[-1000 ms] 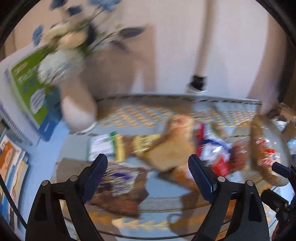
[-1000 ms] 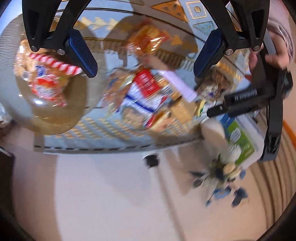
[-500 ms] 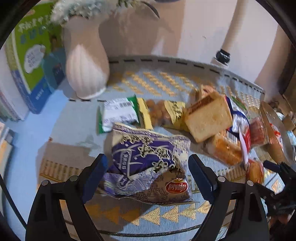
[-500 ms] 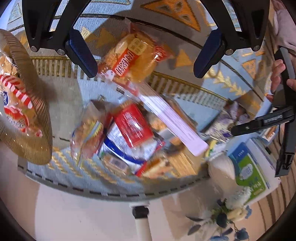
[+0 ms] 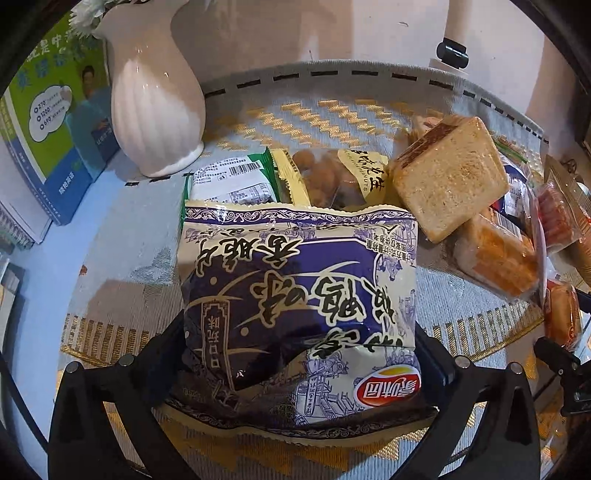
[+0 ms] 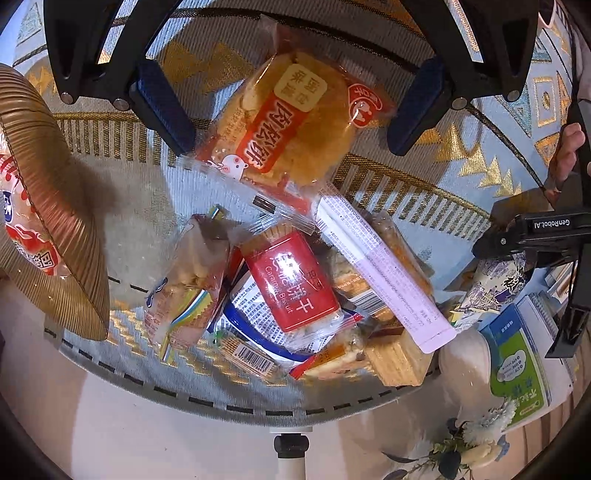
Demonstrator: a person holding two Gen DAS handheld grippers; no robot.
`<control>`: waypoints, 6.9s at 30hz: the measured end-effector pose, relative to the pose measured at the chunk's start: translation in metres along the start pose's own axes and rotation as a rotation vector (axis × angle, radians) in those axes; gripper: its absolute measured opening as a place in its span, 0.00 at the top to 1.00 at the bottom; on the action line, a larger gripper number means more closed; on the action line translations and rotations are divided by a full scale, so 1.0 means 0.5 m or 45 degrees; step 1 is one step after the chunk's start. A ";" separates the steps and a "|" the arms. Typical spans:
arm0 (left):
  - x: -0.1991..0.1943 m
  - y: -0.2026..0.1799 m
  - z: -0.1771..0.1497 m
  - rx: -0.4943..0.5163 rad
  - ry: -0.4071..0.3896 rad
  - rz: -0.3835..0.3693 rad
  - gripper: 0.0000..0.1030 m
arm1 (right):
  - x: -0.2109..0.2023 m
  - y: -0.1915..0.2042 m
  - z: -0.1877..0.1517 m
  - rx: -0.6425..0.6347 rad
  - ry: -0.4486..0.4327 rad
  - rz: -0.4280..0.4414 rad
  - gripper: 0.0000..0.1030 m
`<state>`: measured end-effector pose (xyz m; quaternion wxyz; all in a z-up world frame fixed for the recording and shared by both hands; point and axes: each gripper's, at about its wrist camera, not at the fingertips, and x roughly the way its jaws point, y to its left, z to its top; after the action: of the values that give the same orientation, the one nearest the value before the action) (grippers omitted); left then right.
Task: Organize snacks
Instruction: 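Grasp the purple-and-white chip bag with the left gripper while the right grasps the red-labelled pastry bag, then lift both bags into the amber glass bowl and open both grippers, then move both tools back over the remaining snacks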
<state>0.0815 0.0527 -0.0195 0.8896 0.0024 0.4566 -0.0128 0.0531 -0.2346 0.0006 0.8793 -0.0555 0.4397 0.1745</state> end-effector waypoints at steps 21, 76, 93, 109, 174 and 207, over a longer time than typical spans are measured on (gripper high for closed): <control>0.005 0.001 -0.001 0.000 0.002 0.000 0.00 | 0.000 0.002 0.000 -0.002 -0.001 -0.006 0.00; 0.004 0.001 0.000 -0.002 0.005 0.001 0.00 | -0.001 0.003 0.003 -0.002 -0.006 -0.013 0.00; -0.032 -0.063 -0.017 0.150 -0.099 -0.034 0.23 | -0.075 -0.059 -0.046 0.187 -0.213 0.374 0.49; -0.043 -0.020 -0.015 0.024 -0.088 -0.044 0.22 | -0.077 -0.044 -0.037 0.150 -0.234 0.383 0.49; -0.072 -0.733 0.311 0.415 -0.022 -0.555 0.05 | -0.221 -0.592 0.061 0.744 -0.386 0.233 0.01; -0.167 -0.248 0.297 0.089 -0.100 -0.108 0.05 | -0.203 -0.202 0.159 0.364 -0.336 0.358 0.01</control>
<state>0.1504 -0.0720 0.1358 0.9049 0.0134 0.4203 -0.0665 0.0927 -0.3350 0.1238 0.8952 0.1545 0.3445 0.2369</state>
